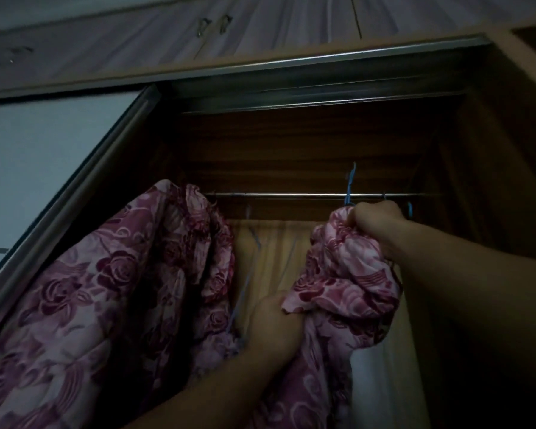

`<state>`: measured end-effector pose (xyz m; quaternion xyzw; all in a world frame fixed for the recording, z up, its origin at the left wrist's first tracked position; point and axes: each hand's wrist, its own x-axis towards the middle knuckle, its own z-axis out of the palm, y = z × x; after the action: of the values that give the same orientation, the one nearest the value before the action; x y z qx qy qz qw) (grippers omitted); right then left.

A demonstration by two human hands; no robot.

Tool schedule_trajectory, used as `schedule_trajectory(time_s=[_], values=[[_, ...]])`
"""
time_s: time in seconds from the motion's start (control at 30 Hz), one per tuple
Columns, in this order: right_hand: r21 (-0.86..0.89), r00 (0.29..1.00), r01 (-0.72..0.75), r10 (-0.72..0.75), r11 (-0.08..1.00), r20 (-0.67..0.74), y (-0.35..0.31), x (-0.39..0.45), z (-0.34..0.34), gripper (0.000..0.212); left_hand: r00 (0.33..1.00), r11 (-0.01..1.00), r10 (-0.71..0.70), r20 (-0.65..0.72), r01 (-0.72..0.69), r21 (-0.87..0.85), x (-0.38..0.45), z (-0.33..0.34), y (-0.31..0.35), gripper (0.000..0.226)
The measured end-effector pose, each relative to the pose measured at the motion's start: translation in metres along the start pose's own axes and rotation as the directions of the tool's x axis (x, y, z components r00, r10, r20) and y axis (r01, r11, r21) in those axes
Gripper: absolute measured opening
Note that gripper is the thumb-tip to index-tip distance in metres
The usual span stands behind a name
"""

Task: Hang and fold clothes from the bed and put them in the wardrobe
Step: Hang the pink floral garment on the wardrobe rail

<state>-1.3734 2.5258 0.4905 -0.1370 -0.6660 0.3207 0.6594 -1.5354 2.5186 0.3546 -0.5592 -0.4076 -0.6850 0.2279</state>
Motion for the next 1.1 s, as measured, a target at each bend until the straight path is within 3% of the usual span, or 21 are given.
schedule_trajectory(time_s=[0.07, 0.2, 0.3, 0.43, 0.53, 0.6, 0.83, 1.0, 1.1], values=[[-0.032, 1.0, -0.008, 0.007, 0.999, -0.026, 0.002, 0.0, 0.006, 0.042, 0.998, 0.997, -0.05, 0.03, 0.052, -0.064, 0.001, 0.004, -0.011, 0.039], [-0.116, 0.999, -0.019, 0.015, 0.993, -0.035, 0.007, -0.001, 0.015, 0.042, 0.993, 0.983, -0.109, 0.041, 0.114, -0.142, 0.004, 0.01, -0.036, 0.024], [-0.135, 0.999, -0.014, 0.009, 0.991, -0.038, 0.01, 0.002, 0.021, 0.039, 0.988, 0.978, -0.144, 0.052, 0.15, -0.148, 0.009, 0.008, -0.05, 0.034], [-0.164, 1.0, -0.014, 0.009, 0.986, -0.029, 0.016, 0.016, 0.027, 0.026, 0.992, 0.979, -0.112, 0.065, 0.122, -0.162, 0.015, 0.014, -0.058, 0.036], [-0.171, 1.0, -0.009, 0.008, 0.985, -0.007, 0.023, 0.034, 0.033, 0.025, 0.992, 0.983, -0.098, 0.073, 0.108, -0.146, 0.021, 0.023, -0.059, 0.011], [-0.178, 1.0, 0.006, -0.005, 0.984, 0.005, 0.026, 0.046, 0.038, 0.025, 0.995, 0.99, -0.067, 0.079, 0.077, -0.122, 0.029, 0.029, -0.066, 0.024], [-0.208, 0.997, 0.077, -0.078, 0.975, 0.004, 0.027, 0.097, 0.051, 0.029, 1.0, 0.997, -0.025, 0.017, 0.026, -0.072, 0.067, 0.039, -0.083, 0.013], [-0.241, 0.999, 0.049, -0.046, 0.969, 0.019, 0.033, 0.131, 0.054, 0.03, 0.998, 0.995, -0.051, 0.039, 0.054, -0.084, 0.079, 0.043, -0.088, 0.02], [-0.253, 1.0, 0.021, -0.016, 0.967, 0.022, 0.041, 0.14, 0.056, 0.015, 0.997, 0.992, -0.062, 0.049, 0.067, -0.11, 0.08, 0.048, -0.095, 0.026]])
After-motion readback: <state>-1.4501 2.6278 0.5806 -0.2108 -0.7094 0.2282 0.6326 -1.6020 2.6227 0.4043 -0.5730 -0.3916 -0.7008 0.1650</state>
